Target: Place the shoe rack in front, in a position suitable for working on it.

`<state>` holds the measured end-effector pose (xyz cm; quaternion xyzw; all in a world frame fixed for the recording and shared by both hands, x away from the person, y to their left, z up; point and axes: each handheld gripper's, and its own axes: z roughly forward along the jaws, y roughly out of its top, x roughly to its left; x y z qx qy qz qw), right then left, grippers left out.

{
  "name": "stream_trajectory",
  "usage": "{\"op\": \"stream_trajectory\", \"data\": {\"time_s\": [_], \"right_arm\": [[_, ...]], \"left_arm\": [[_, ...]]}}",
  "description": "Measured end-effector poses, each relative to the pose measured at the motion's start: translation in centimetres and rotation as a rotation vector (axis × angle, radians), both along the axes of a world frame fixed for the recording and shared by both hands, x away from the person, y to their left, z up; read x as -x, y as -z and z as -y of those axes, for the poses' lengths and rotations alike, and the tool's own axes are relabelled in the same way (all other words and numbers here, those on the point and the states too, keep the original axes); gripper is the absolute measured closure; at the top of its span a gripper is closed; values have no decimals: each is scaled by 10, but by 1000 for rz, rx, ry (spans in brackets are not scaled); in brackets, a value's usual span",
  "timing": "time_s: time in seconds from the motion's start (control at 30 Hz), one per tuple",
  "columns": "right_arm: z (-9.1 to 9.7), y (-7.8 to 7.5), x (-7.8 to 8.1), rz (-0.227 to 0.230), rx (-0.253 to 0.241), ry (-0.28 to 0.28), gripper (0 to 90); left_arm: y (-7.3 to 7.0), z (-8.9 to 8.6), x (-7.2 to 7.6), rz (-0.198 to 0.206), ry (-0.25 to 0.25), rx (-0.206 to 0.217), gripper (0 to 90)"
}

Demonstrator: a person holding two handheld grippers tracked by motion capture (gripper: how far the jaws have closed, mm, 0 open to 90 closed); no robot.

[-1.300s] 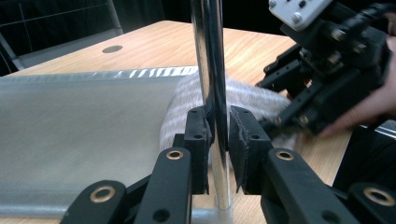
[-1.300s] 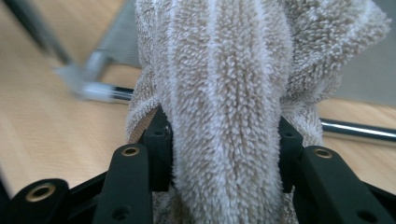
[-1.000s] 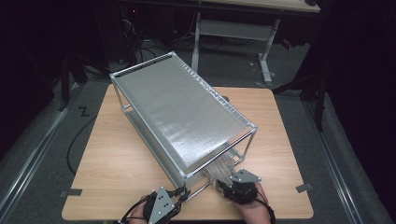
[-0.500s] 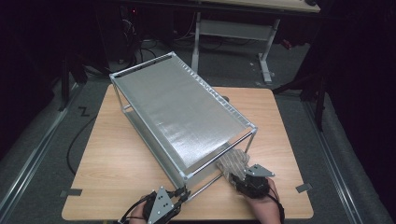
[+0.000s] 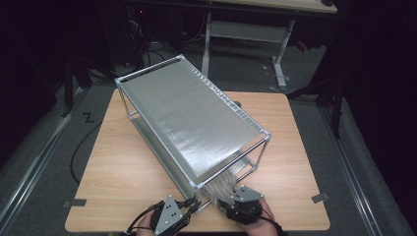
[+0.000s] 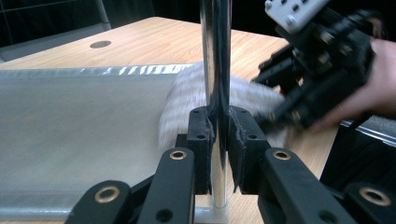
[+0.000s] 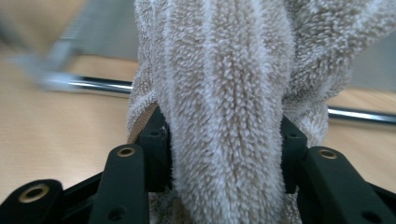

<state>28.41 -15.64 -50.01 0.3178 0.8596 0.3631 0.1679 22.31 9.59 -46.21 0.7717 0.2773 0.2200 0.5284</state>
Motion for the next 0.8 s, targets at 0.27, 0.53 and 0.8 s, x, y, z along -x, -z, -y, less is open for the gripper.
{"op": "stream_trajectory", "data": {"time_s": [0.27,0.53,0.8], "right_arm": [[-31,0,23,-23,-9,-127,513],[-28,-1,21,-13,14,-123,515],[-8,-1,4,-9,17,-31,514]], "left_arm": [[0,0,-1,-7,3,6,798],[0,-1,0,-5,13,3,797],[0,-2,0,-7,21,7,798]]}}
